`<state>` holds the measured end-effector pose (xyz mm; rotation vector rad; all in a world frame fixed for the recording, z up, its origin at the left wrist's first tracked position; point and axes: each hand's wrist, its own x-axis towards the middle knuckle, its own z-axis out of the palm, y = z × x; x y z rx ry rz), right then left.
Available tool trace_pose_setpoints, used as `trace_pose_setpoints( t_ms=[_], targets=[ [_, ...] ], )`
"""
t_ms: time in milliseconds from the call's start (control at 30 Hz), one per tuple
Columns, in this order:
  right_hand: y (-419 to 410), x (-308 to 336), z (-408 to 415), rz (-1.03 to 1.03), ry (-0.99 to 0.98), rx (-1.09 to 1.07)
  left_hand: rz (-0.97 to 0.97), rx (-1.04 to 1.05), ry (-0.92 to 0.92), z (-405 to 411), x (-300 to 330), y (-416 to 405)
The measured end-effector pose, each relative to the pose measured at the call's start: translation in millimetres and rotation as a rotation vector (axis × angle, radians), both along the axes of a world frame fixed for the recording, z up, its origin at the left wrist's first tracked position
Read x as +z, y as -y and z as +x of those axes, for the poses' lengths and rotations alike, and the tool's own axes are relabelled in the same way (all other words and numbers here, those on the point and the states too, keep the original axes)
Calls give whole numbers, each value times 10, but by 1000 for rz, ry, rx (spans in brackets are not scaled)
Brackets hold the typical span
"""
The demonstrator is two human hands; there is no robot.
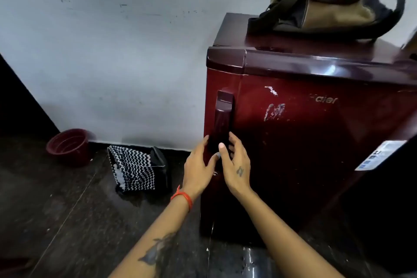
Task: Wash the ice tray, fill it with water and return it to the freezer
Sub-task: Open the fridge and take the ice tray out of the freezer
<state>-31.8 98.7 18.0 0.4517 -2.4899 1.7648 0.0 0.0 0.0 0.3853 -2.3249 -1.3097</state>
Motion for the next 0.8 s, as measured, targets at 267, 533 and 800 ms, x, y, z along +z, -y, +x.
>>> trace_pose_setpoints(
  t_ms=[267,533,800],
  targets=[
    [196,66,-183,44,0,-82,121,-54,75,-255,61,43],
    [205,116,-222,115,-12,-122,8,11,118,-298,105,-5],
    [180,192,-214,223,29,-94,23,14,158,-237,140,-39]
  ],
)
